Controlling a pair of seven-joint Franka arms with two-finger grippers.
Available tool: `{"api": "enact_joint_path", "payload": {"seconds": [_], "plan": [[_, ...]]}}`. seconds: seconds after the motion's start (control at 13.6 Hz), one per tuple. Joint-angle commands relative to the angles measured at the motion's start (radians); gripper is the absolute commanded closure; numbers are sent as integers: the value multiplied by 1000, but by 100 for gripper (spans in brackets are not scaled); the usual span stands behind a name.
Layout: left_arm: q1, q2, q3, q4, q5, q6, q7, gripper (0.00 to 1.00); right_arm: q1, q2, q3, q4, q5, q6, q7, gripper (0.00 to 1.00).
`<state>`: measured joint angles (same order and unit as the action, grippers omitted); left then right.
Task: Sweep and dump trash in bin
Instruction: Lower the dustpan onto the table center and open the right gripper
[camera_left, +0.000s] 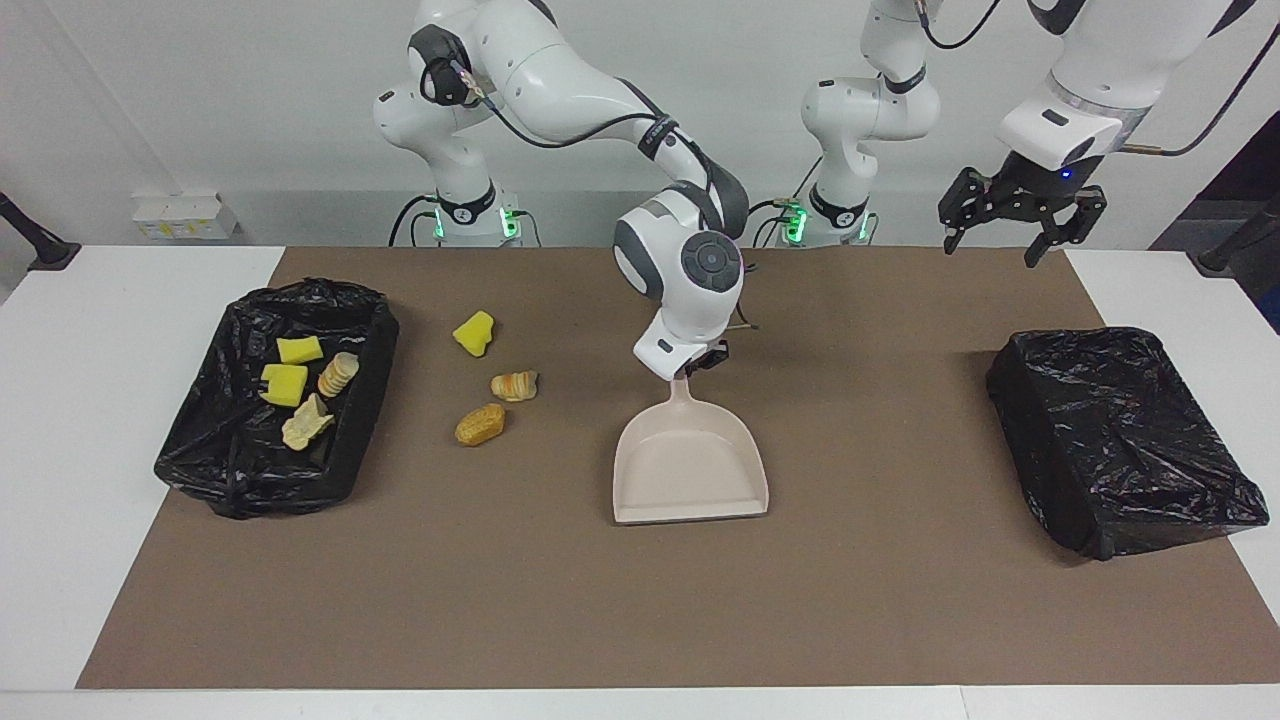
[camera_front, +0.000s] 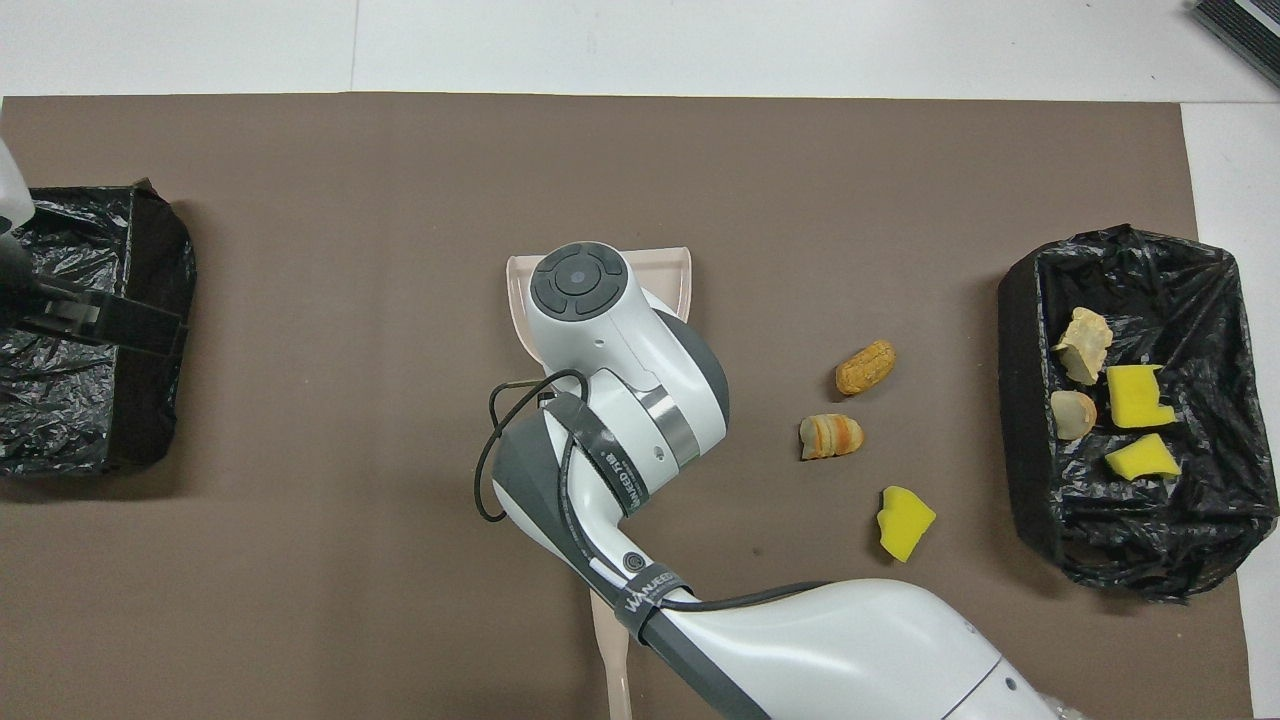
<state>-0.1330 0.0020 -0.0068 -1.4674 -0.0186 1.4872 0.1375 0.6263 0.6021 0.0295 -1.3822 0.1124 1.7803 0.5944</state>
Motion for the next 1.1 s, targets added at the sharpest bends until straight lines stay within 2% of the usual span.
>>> {"api": "enact_joint_path", "payload": {"seconds": [0.0, 0.07, 0.29, 0.59, 0.81, 1.03], "plan": [[16, -16, -13, -8, 16, -21, 10, 0, -8, 1, 6, 23, 30, -18, 24, 86], [23, -16, -15, -8, 16, -24, 10, 0, -8, -8, 4, 19, 33, -10, 15, 1], [27, -16, -19, -8, 16, -24, 11, 0, -19, -54, 6, 15, 43, -28, 13, 0], [58, -17, -67, -8, 16, -25, -6, 0, -25, -169, 6, -52, 44, -145, 13, 0], [38, -36, -73, -13, 13, -25, -21, 0, -23, -335, 6, -237, 160, -151, 4, 0], [36, -73, -123, -99, 9, 16, -48, 0, 33, -470, 6, -444, 184, -122, 8, 0]]}}
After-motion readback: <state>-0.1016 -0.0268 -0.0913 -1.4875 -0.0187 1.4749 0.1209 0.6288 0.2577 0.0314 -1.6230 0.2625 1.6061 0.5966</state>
